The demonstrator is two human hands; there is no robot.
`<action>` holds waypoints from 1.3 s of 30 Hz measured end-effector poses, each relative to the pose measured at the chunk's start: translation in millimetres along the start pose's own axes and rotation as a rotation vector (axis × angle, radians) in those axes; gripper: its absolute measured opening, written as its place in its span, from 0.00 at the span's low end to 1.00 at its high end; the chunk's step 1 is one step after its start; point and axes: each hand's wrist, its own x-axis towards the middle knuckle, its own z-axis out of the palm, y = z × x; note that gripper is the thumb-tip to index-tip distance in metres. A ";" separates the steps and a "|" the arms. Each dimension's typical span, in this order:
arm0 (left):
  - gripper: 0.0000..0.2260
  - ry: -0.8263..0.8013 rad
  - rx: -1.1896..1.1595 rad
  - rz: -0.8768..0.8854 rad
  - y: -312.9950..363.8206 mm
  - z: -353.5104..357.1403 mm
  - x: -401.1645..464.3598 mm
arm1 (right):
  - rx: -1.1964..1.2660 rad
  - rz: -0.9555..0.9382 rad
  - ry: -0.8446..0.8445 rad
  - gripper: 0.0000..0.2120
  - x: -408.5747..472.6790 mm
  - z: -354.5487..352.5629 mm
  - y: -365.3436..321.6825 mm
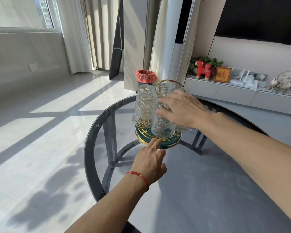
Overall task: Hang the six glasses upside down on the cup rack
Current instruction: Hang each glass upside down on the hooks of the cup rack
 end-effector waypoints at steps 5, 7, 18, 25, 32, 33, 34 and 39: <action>0.14 0.005 -0.002 0.009 0.3 0.4 -1.7 | -0.002 -0.019 0.096 0.27 -14.2 5.2 -4.2; 0.14 0.005 -0.002 0.012 -0.4 1.1 -2.1 | -0.003 -0.024 0.133 0.23 -22.1 7.8 -6.9; 0.14 0.000 -0.032 0.008 2.2 1.7 -2.8 | 0.004 -0.030 0.117 0.28 -42.3 23.8 -12.9; 0.14 -0.002 -0.013 0.007 2.6 4.3 -3.0 | 0.116 -0.062 0.156 0.26 -53.7 20.8 -5.9; 0.14 -0.003 0.000 0.009 2.1 4.9 -3.0 | 0.132 -0.104 0.151 0.28 -59.5 19.3 -2.1; 0.14 -0.003 -0.004 0.008 1.8 5.5 -3.2 | 0.143 -0.111 0.152 0.28 -59.7 18.7 -0.4; 0.14 -0.004 -0.011 0.006 1.7 6.1 -3.3 | 0.155 -0.116 0.158 0.28 -60.2 18.0 1.4; 0.15 0.002 -0.017 0.002 0.7 7.6 -3.2 | 0.219 -0.118 0.188 0.27 -64.1 19.6 2.6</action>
